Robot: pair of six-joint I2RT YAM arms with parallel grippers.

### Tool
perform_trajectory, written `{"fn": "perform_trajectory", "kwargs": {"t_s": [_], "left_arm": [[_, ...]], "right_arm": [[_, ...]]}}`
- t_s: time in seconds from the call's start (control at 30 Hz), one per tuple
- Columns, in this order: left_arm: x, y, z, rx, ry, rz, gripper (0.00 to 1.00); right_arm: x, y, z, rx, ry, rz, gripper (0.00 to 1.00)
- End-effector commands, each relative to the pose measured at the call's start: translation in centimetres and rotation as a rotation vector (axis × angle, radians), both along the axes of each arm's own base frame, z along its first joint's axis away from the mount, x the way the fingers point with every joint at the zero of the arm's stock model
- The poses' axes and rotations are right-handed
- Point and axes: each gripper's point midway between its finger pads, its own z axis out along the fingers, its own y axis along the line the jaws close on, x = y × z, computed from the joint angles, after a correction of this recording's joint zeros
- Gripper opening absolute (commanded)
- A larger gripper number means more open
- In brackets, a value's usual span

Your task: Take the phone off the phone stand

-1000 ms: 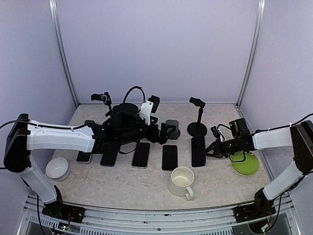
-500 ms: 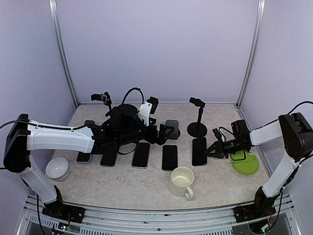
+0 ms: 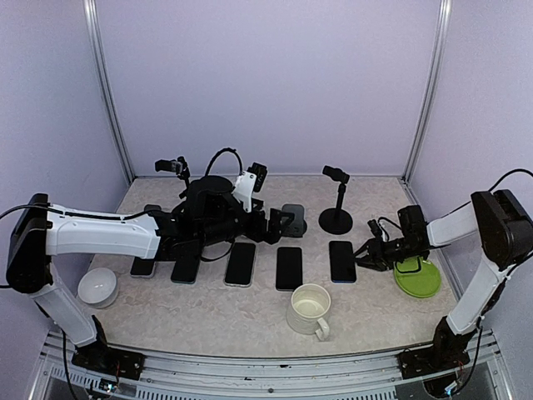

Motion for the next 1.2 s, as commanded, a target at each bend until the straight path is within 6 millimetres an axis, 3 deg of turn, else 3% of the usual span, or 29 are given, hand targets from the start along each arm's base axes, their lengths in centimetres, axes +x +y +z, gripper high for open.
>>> {"fn": "perform_trajectory", "kwargs": {"t_s": [0.0,0.13,0.2,0.3,0.73,0.93,1.17], "left_arm": [[0.3,0.8,1.4,-0.033,-0.021,0.027,0.99],[0.7,1.6,1.5,-0.034,-0.014,0.045,0.99],[1.0,2.1,1.7,-0.043,-0.006,0.056,0.99],[1.4,2.9,1.9,-0.051,0.001,0.071,0.99],[2.9,7.5,2.1,-0.029,0.043,0.161,0.99],[3.4,11.7,1.9,-0.015,0.061,0.25,0.99],[3.7,18.6,-1.4,-0.083,0.182,0.345,0.99]], "right_arm": [[0.8,-0.6,0.9,-0.027,-0.052,-0.014,0.47],[1.3,-0.7,2.6,-0.035,-0.11,-0.024,0.63],[1.6,-0.7,3.7,-0.034,-0.142,-0.027,0.84],[2.2,-0.9,5.5,-0.046,-0.196,-0.039,1.0],[4.4,-1.7,17.5,-0.084,-0.592,-0.083,1.0],[4.7,-1.0,20.8,-0.073,-0.704,-0.066,1.0],[3.8,2.2,22.7,-0.093,-0.834,-0.015,1.0]]}}
